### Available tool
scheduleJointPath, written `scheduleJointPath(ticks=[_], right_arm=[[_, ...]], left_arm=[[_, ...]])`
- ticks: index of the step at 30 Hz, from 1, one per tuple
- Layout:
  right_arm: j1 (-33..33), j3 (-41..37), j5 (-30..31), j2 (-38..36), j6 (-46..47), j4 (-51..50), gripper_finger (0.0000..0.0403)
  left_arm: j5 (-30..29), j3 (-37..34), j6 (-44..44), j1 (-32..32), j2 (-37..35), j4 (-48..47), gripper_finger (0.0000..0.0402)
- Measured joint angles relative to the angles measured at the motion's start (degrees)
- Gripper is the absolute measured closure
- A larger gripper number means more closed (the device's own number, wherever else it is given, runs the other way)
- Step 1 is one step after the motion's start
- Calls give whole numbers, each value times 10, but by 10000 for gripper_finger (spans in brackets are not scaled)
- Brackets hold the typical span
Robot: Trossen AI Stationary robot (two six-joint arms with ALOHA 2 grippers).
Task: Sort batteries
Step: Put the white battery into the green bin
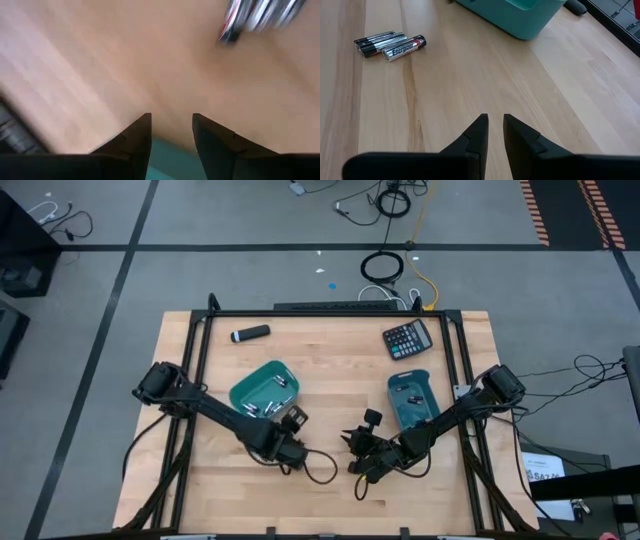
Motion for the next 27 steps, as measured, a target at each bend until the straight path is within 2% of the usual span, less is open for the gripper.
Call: scheduleJointPath(ticks=[3,7,9,13,17,27], right_arm=[[0,0,0,0,0,0,353],[0,0,0,0,0,0,353],[0,0,0,0,0,0,353],[0,0,0,0,0,0,353],[0,0,0,0,0,0,353],[0,0,0,0,0,1,353]], left_arm=[[14,0,-7,2,0,-22,249],[131,0,-21,-7,-3,25,249],[166,0,-31,-10,-3,55,249],[191,0,-35,-19,-3,112,249],[223,0,-27,-32,1,123,249],[221,0,0,-46,31,123,279]])
